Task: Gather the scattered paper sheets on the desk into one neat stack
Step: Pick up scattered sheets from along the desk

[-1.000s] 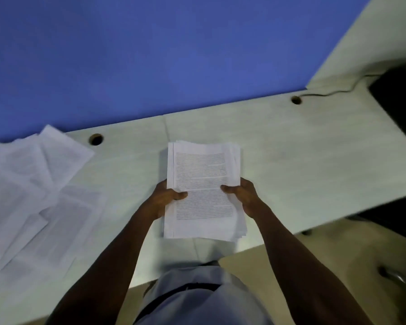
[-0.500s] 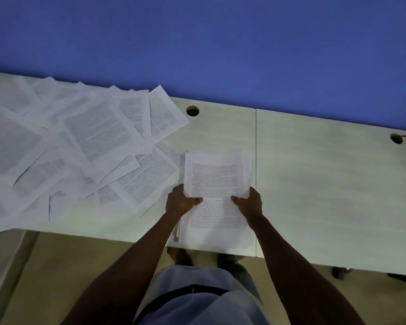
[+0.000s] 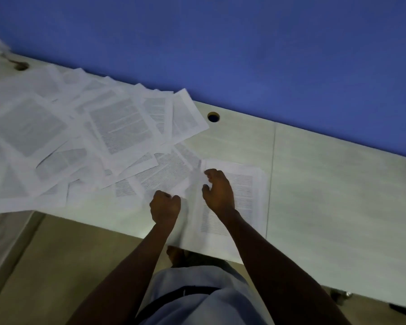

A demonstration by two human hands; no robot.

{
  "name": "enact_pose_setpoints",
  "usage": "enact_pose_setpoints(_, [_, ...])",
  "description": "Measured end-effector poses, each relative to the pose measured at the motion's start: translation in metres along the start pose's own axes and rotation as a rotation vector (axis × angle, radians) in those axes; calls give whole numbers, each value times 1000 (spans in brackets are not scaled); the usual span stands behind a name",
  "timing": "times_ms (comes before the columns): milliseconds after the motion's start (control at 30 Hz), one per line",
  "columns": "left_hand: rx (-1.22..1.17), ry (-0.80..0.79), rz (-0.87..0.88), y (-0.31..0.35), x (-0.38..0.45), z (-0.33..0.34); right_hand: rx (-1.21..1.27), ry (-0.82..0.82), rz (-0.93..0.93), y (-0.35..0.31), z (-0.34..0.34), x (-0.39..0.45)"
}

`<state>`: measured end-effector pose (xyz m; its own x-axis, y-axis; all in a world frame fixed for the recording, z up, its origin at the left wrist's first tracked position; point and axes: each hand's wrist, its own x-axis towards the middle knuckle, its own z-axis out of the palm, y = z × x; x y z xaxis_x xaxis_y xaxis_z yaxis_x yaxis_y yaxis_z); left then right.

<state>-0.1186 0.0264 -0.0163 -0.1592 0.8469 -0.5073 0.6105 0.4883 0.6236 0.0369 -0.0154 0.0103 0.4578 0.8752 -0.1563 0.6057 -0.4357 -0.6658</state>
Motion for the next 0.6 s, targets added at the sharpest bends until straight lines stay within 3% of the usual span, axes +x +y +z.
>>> enact_pose_setpoints(133, [8,236,-214,-8,12,-42,-37,-258,-96,-35,30,34])
enact_pose_setpoints(233, [-5,289,-303,-16,36,-69,-163,-409,-161,-59,48,59])
enact_pose_setpoints(400, [-218,157,-364,-20,70,-96,-519,-432,-8,-78,68,89])
enact_pose_setpoints(600, [-342,166,-380,-18,85,-108,-490,-386,-17,-93,80,97])
